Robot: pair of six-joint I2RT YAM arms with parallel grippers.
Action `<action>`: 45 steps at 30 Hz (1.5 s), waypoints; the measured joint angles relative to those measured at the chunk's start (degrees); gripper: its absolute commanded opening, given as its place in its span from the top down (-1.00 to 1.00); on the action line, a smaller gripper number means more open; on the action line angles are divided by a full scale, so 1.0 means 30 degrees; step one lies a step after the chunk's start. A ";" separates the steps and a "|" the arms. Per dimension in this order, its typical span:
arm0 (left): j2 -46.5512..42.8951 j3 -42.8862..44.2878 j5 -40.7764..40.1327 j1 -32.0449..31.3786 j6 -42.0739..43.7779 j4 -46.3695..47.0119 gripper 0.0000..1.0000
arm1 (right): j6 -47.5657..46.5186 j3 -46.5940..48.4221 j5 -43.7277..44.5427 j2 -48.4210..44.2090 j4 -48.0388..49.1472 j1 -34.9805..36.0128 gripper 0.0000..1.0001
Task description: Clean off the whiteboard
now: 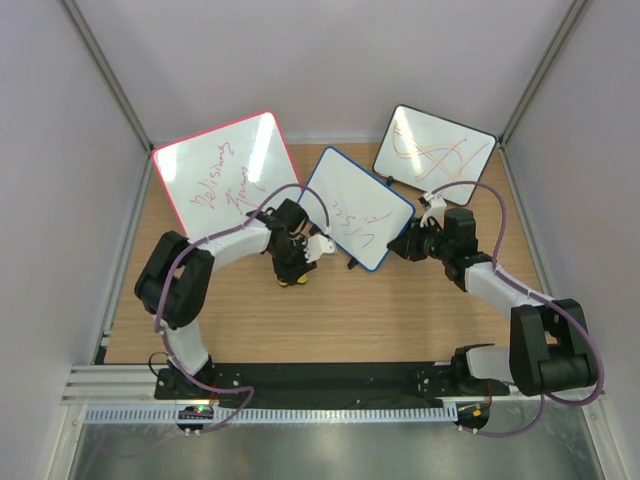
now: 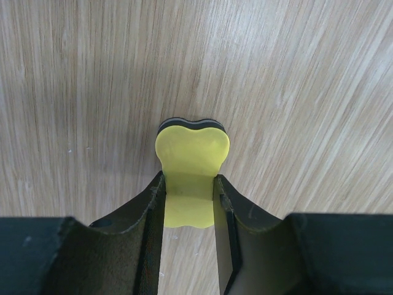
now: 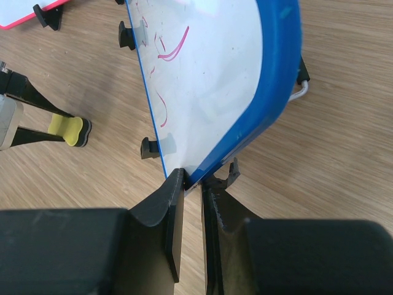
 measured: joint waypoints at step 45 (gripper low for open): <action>0.3118 0.4852 -0.4852 -0.3439 -0.9989 1.0805 0.99 | -0.0044 0.0219 0.0787 0.0124 -0.0546 0.0211 0.98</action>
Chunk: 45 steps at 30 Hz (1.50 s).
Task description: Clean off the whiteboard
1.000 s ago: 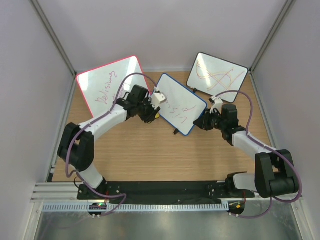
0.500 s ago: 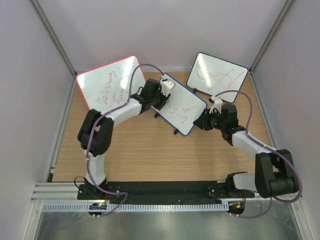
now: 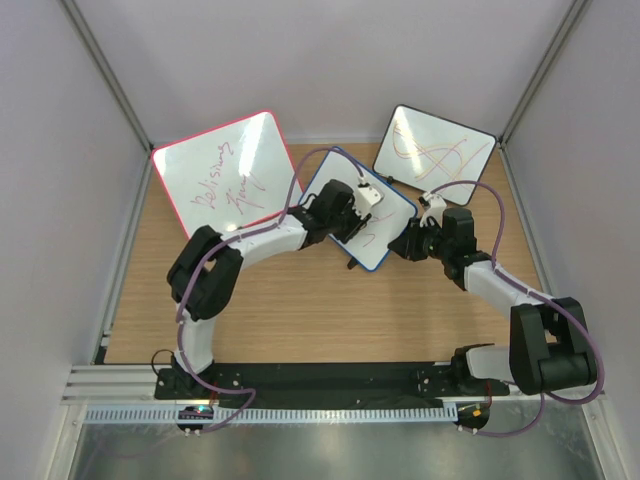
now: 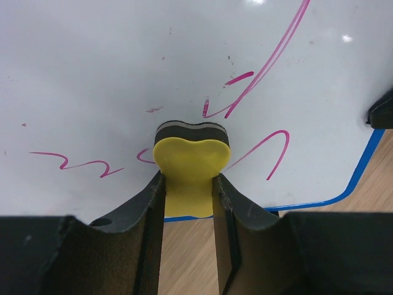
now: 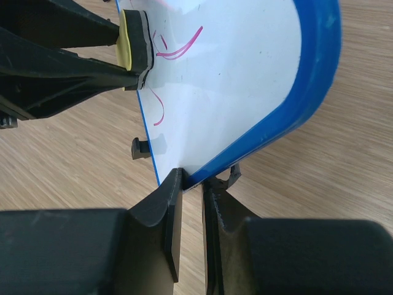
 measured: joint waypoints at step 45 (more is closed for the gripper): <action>0.1195 0.2324 -0.0036 0.3840 -0.0590 -0.2171 1.00 | 0.0044 0.0022 0.0204 -0.0015 0.0029 0.0124 0.98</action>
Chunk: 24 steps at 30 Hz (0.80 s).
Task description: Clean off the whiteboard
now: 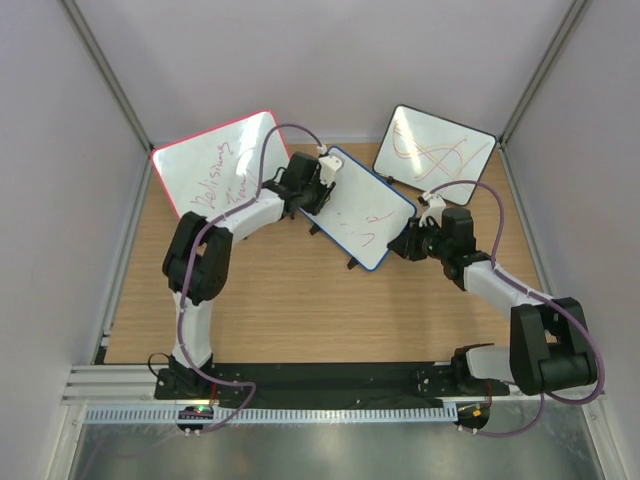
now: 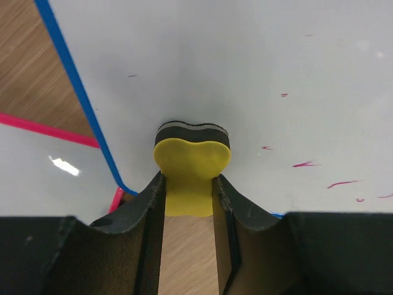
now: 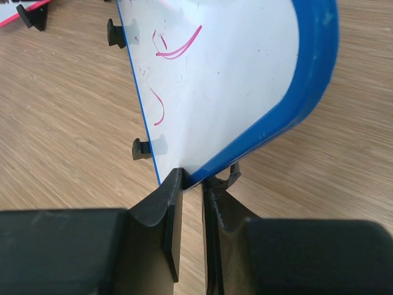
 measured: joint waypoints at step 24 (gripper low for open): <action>-0.0153 -0.0415 0.1107 -0.3446 -0.0255 -0.0495 0.99 | 0.0044 0.0000 0.0364 0.0000 -0.0277 0.0000 0.98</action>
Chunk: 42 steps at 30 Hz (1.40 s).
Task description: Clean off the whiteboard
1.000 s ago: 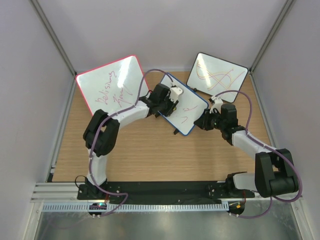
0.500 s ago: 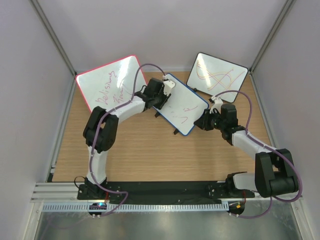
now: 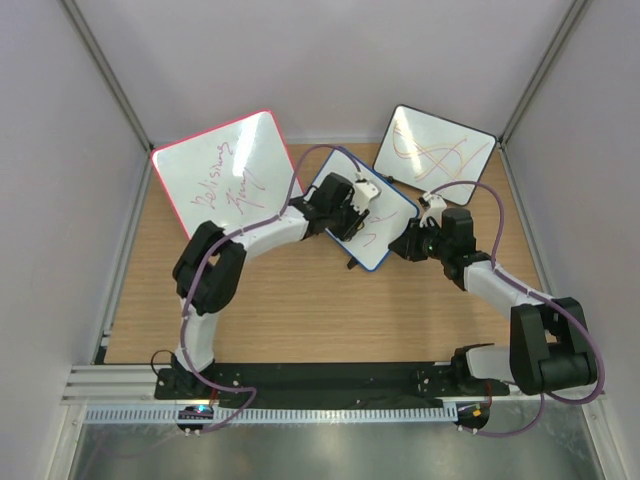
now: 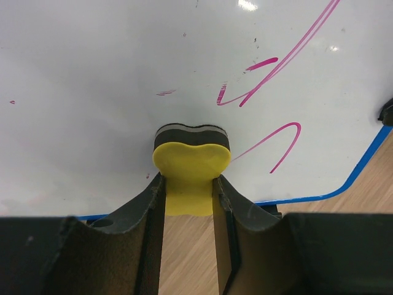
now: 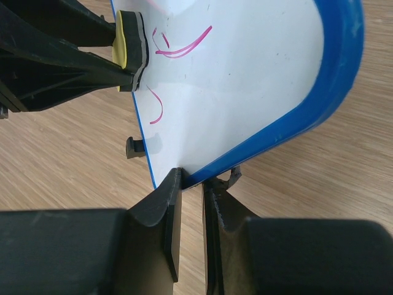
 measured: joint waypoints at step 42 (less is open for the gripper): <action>0.1931 0.5231 0.0750 -0.1129 0.0291 -0.2142 0.99 | -0.0029 0.0000 0.0342 0.0000 -0.0095 0.0087 0.98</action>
